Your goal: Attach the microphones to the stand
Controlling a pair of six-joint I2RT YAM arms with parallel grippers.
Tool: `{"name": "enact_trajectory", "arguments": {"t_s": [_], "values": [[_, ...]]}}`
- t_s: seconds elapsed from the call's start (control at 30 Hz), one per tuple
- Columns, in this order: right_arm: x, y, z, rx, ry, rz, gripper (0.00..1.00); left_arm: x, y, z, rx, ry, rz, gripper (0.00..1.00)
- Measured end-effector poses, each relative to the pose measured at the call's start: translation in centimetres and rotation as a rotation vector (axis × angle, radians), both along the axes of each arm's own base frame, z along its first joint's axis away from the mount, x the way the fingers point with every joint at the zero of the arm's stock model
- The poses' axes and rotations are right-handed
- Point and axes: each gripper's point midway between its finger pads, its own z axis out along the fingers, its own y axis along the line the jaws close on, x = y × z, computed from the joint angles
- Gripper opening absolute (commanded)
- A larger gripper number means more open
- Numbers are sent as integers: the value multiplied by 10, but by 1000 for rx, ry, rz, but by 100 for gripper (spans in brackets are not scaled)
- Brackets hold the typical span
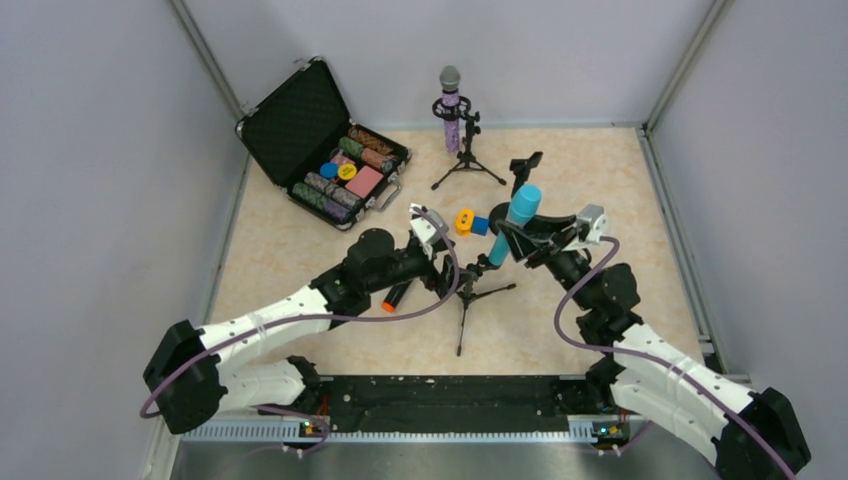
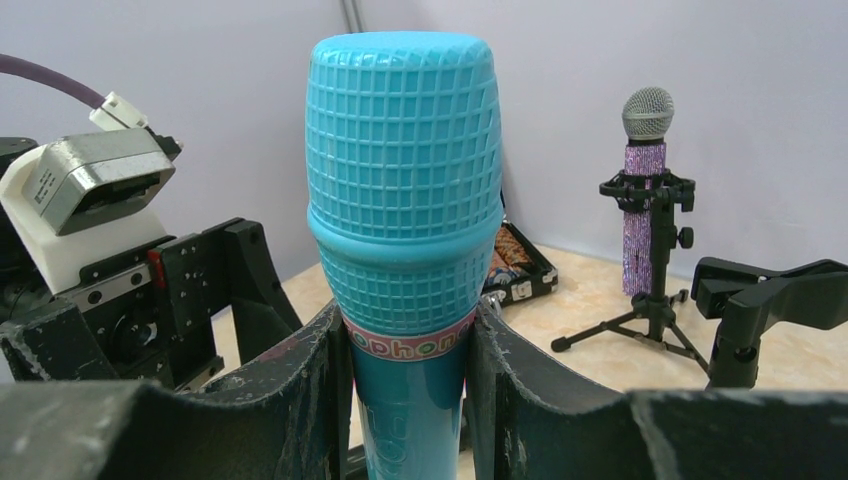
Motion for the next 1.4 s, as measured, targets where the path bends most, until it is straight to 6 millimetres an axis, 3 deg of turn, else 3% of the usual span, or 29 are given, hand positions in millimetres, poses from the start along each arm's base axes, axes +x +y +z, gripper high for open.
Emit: {"name": "enact_trajectory", "arguments": {"t_s": [0.07,0.13,0.33,0.43,0.5,0.6,0.87,1.03,1.4], "values": [[0,0,0,1,1,0,0,2,1,1,-7,8,-5,86],[1,1,1,-2,8,3,8,3,1,0,-11,17,-16,86],[-2,3,1,-19,56,26,69,9,2,4,-37,15,-31,86],[-8,9,-35,-88,192,74,90,13,3,13,-72,-2,-42,86],[-12,10,-61,-132,289,90,98,14,4,17,-86,-6,-53,86],[-19,9,-73,-152,349,104,99,13,4,21,-104,-18,-73,86],[-38,0,-54,-89,338,124,99,2,2,20,-118,-46,-145,88],[-43,-2,-55,-76,362,133,99,-4,-1,18,-114,-63,-197,91],[-49,-3,-66,-83,423,139,99,-2,-16,-21,-47,0,-258,99]]}}
